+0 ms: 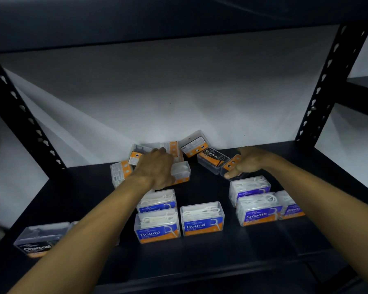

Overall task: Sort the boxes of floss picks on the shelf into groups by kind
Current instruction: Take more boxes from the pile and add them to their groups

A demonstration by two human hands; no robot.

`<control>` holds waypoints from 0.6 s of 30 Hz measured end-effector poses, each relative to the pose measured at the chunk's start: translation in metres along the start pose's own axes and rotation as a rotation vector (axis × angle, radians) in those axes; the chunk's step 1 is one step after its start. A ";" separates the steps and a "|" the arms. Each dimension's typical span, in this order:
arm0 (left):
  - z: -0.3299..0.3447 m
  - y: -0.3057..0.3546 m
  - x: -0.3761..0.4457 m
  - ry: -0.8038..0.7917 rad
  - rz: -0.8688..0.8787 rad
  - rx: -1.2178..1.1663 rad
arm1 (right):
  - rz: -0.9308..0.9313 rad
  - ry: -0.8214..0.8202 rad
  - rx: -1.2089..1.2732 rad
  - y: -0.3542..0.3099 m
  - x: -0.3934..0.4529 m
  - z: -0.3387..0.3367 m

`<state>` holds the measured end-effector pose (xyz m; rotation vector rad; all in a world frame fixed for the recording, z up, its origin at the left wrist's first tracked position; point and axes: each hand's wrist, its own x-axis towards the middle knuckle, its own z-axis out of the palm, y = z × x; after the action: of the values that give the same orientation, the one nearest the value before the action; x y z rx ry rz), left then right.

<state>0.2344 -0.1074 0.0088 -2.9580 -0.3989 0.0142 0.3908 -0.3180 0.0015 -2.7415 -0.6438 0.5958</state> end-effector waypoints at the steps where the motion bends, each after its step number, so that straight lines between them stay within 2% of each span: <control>1: -0.001 0.000 -0.003 0.022 0.002 -0.016 | 0.002 0.002 0.009 0.000 0.000 0.001; 5: -0.009 -0.004 -0.017 0.106 -0.044 -0.209 | 0.011 0.019 0.037 -0.001 -0.003 0.003; 10: -0.022 -0.004 -0.033 0.114 -0.140 -0.770 | -0.012 0.113 0.101 0.005 -0.011 -0.007; 12: -0.024 -0.006 -0.035 0.126 -0.161 -0.913 | -0.054 0.185 0.142 0.007 -0.018 -0.013; 15: -0.023 -0.006 -0.036 0.127 -0.211 -1.127 | -0.136 0.206 0.456 0.008 -0.030 -0.021; 18: -0.025 -0.001 -0.039 0.078 -0.235 -1.412 | -0.226 0.087 0.926 0.004 -0.045 -0.023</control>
<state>0.1977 -0.1208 0.0330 -4.1699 -1.1066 -0.6738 0.3658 -0.3465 0.0351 -1.7948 -0.4755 0.5330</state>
